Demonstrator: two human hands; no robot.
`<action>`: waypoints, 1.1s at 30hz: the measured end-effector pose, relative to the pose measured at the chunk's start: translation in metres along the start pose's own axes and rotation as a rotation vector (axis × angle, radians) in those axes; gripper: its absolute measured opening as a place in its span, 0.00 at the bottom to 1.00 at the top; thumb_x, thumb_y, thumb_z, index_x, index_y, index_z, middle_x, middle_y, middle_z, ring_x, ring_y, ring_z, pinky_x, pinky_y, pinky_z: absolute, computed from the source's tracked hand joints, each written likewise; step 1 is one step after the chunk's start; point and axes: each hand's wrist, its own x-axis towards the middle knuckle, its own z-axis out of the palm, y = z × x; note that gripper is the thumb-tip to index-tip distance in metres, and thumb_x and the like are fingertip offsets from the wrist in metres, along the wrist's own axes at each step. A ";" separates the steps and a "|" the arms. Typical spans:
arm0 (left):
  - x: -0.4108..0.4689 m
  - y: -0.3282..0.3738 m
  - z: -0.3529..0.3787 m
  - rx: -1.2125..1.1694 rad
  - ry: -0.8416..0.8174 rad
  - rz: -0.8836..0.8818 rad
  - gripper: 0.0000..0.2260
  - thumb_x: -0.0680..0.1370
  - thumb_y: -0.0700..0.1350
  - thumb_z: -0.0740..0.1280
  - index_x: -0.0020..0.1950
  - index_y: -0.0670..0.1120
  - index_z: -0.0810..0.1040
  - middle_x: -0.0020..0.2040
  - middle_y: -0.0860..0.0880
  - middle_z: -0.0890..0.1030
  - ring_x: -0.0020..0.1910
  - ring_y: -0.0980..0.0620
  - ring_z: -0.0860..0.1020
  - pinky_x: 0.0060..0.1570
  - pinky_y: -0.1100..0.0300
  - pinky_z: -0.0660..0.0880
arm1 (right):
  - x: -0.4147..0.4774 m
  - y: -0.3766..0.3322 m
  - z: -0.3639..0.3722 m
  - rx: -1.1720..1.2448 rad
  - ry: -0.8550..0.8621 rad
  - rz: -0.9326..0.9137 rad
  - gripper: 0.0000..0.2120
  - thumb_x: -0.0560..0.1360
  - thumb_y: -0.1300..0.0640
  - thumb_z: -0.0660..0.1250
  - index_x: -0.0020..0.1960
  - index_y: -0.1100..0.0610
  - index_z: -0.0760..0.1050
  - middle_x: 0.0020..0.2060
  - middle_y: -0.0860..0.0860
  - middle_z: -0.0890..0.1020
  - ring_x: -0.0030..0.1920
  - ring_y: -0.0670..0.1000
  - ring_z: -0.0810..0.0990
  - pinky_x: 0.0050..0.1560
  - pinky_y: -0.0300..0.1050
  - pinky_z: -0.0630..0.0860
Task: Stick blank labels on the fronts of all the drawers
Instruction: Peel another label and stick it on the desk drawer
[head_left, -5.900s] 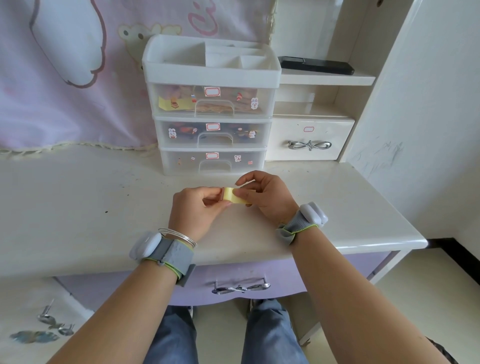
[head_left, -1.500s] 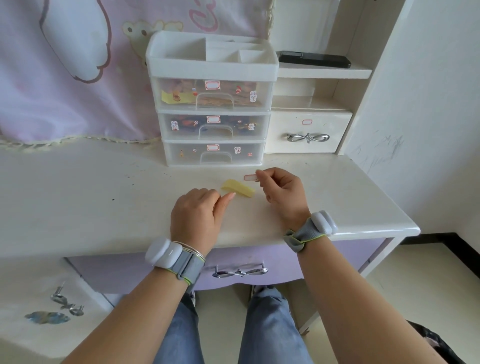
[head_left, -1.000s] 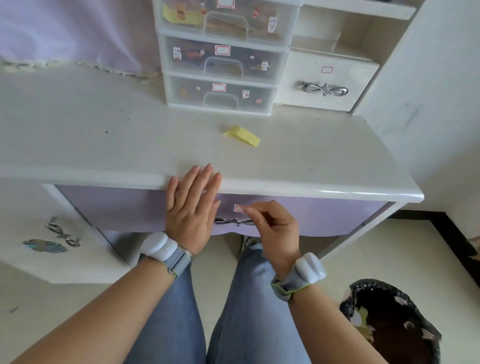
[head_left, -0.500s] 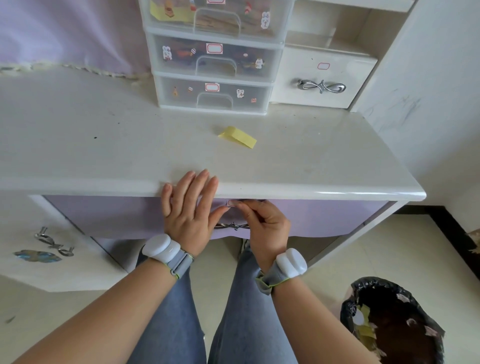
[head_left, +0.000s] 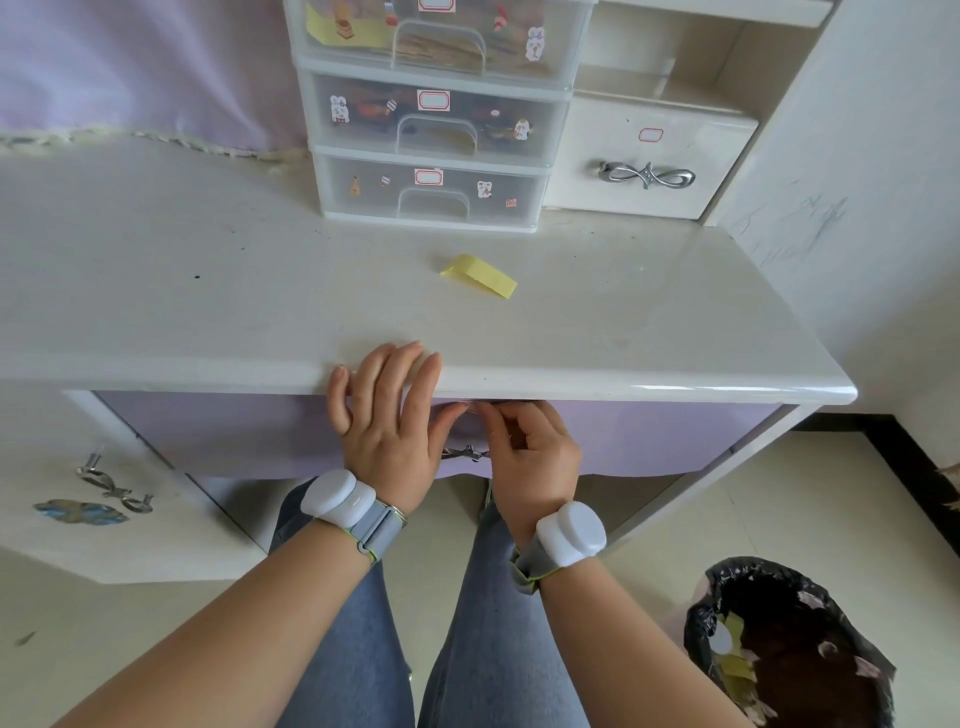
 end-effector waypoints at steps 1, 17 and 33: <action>0.000 0.000 0.000 -0.003 -0.002 -0.001 0.21 0.74 0.55 0.69 0.62 0.47 0.69 0.62 0.49 0.71 0.66 0.48 0.64 0.71 0.51 0.50 | 0.000 0.000 0.001 -0.048 0.013 -0.026 0.11 0.74 0.50 0.65 0.39 0.55 0.79 0.34 0.49 0.79 0.30 0.49 0.74 0.30 0.47 0.73; -0.004 -0.009 -0.001 -0.038 0.004 0.075 0.34 0.67 0.57 0.74 0.68 0.48 0.64 0.65 0.48 0.71 0.68 0.47 0.65 0.73 0.52 0.49 | 0.020 -0.009 -0.009 -0.317 -0.301 0.356 0.31 0.63 0.27 0.62 0.27 0.56 0.76 0.23 0.52 0.80 0.29 0.54 0.79 0.33 0.46 0.77; -0.004 -0.012 -0.010 -0.037 -0.101 0.093 0.33 0.71 0.54 0.72 0.70 0.48 0.61 0.67 0.48 0.68 0.69 0.47 0.63 0.72 0.50 0.50 | 0.020 -0.009 -0.014 -0.113 -0.352 0.412 0.23 0.70 0.37 0.66 0.24 0.52 0.76 0.22 0.48 0.80 0.25 0.50 0.77 0.40 0.46 0.78</action>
